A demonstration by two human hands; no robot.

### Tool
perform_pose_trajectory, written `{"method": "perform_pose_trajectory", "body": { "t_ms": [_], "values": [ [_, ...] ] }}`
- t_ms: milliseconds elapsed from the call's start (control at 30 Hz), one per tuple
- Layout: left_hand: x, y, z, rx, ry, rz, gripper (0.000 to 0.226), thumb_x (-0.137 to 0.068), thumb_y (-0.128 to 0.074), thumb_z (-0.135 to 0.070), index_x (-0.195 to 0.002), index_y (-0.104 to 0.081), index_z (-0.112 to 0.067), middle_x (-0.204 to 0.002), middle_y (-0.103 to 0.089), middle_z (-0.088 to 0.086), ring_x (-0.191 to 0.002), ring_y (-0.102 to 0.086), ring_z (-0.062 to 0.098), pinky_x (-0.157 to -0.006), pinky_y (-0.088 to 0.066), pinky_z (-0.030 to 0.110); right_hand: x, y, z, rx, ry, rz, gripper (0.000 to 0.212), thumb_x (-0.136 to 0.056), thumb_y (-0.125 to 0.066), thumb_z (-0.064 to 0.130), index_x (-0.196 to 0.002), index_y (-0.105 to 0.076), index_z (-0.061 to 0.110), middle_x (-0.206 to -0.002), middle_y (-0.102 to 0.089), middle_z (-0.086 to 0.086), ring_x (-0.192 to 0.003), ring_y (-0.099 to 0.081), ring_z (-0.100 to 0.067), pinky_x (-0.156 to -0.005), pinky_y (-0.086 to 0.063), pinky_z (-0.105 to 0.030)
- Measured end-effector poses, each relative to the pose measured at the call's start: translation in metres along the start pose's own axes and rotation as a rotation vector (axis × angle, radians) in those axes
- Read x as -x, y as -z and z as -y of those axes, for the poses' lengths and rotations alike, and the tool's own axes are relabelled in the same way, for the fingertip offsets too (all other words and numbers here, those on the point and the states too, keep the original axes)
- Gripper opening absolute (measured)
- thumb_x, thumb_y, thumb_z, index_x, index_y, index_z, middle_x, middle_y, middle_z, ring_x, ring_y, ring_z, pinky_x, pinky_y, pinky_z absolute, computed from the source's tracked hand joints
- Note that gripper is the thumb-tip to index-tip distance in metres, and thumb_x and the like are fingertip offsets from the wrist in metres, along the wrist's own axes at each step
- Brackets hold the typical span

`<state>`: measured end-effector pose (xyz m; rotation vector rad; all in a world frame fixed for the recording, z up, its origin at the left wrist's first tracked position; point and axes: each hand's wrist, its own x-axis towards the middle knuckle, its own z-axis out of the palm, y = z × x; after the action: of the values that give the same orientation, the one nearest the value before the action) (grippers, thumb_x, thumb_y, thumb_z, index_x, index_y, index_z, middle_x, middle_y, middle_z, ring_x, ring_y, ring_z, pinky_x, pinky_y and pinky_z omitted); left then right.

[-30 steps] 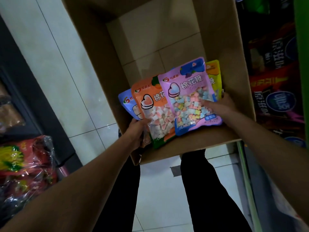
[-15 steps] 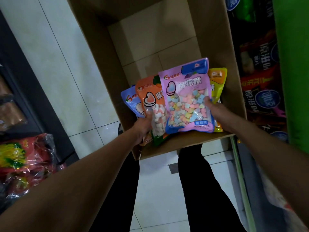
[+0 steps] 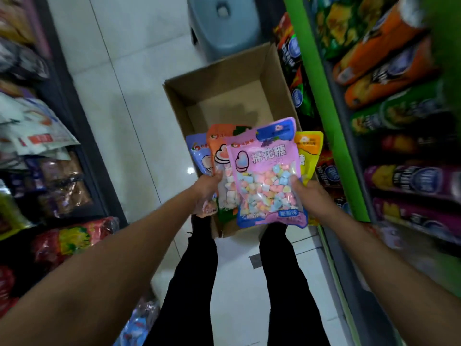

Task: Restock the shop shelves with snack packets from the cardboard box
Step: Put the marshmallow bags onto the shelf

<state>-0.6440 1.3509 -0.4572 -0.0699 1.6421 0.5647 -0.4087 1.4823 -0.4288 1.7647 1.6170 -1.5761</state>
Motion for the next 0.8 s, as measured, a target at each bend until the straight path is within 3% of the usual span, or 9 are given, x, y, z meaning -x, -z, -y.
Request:
{"method": "perform_pose_trajectory", "body": {
  "t_ms": [100, 200, 267, 333, 400, 433, 567, 700, 800],
  "values": [
    [0.069, 0.018, -0.039, -0.174, -0.094, -0.03, 0.054, -0.102, -0.044, -0.052, -0.12, -0.061, -0.005, -0.099, -0.061, 0.018, -0.083, -0.056, 0.031, -0.067, -0.043, 0.035, 0.069, 0.012, 0.045, -0.068, 0.051, -0.054, 0.045, -0.1, -0.052, 0.047, -0.089, -0.07, 0.007, -0.099, -0.073, -0.017, -0.095, -0.068, -0.034, -0.089, -0.052, -0.046],
    [0.134, 0.036, -0.065, -0.16, -0.261, -0.01, 0.026, -0.105, -0.049, -0.032, -0.087, -0.058, -0.015, -0.065, -0.061, 0.002, -0.054, -0.054, 0.014, -0.05, -0.038, 0.022, 0.129, 0.021, 0.081, -0.174, 0.108, -0.124, 0.04, -0.099, -0.057, 0.042, -0.085, -0.072, 0.007, -0.087, -0.075, -0.009, -0.081, -0.069, -0.025, -0.079, -0.053, -0.04],
    [0.179, 0.047, -0.075, -0.121, -0.389, 0.043, 0.017, -0.104, -0.051, -0.021, -0.098, -0.064, -0.012, -0.068, -0.07, -0.003, -0.054, -0.06, 0.006, -0.048, -0.044, 0.019, 0.169, 0.025, 0.1, -0.277, 0.137, -0.178, 0.04, -0.098, -0.06, 0.04, -0.074, -0.071, 0.01, -0.069, -0.07, 0.004, -0.063, -0.064, -0.01, -0.063, -0.051, -0.026],
    [0.223, 0.054, -0.082, -0.067, -0.459, 0.099, 0.023, -0.104, -0.049, -0.011, -0.115, -0.064, 0.004, -0.08, -0.074, 0.005, -0.065, -0.068, 0.01, -0.051, -0.05, 0.024, 0.208, 0.029, 0.115, -0.402, 0.158, -0.193, 0.035, -0.098, -0.061, 0.037, -0.083, -0.075, 0.008, -0.071, -0.072, 0.007, -0.063, -0.065, -0.004, -0.058, -0.051, -0.017],
    [0.262, 0.055, -0.083, -0.06, -0.485, 0.151, 0.023, -0.101, -0.042, 0.002, -0.108, -0.053, 0.022, -0.068, -0.07, 0.017, -0.047, -0.065, 0.005, -0.036, -0.041, 0.029, 0.243, 0.032, 0.126, -0.528, 0.173, -0.177, 0.029, -0.098, -0.062, 0.035, -0.096, -0.077, 0.01, -0.088, -0.077, 0.001, -0.078, -0.074, -0.014, -0.07, -0.059, -0.025],
    [0.278, 0.054, -0.083, -0.077, -0.486, 0.17, 0.021, -0.1, -0.041, 0.005, -0.105, -0.055, 0.019, -0.076, -0.075, 0.017, -0.043, -0.063, 0.004, -0.033, -0.041, 0.024, 0.26, 0.033, 0.131, -0.58, 0.173, -0.176, 0.028, -0.098, -0.062, 0.035, -0.097, -0.077, 0.011, -0.093, -0.078, -0.004, -0.083, -0.076, -0.022, -0.074, -0.061, -0.034],
    [0.324, 0.048, -0.088, -0.097, -0.522, 0.27, 0.023, -0.101, -0.048, -0.002, -0.103, -0.066, -0.016, -0.08, -0.078, -0.006, -0.066, -0.074, 0.006, -0.049, -0.054, 0.019, 0.315, 0.038, 0.144, -0.669, 0.206, -0.246, 0.026, -0.091, -0.068, 0.042, -0.089, -0.08, 0.019, -0.097, -0.078, -0.013, -0.093, -0.073, -0.038, -0.089, -0.057, -0.054],
    [0.35, 0.039, -0.089, -0.15, -0.527, 0.236, 0.037, -0.102, -0.047, -0.005, -0.078, -0.073, -0.017, -0.063, -0.074, -0.003, -0.052, -0.069, 0.005, -0.044, -0.051, 0.017, 0.362, 0.05, 0.142, -0.602, 0.264, -0.311, 0.045, -0.079, -0.065, 0.053, -0.083, -0.076, 0.009, -0.086, -0.077, -0.005, -0.079, -0.07, -0.019, -0.082, -0.055, -0.041],
    [0.354, 0.03, -0.088, -0.148, -0.559, 0.149, 0.014, -0.098, -0.059, -0.012, -0.09, -0.071, -0.011, -0.084, -0.078, 0.004, -0.072, -0.072, 0.014, -0.065, -0.055, 0.023, 0.389, 0.059, 0.125, -0.607, 0.312, -0.375, 0.041, -0.092, -0.064, 0.043, -0.085, -0.074, 0.004, -0.081, -0.077, -0.005, -0.073, -0.071, -0.018, -0.075, -0.055, -0.035]
  ]
}}
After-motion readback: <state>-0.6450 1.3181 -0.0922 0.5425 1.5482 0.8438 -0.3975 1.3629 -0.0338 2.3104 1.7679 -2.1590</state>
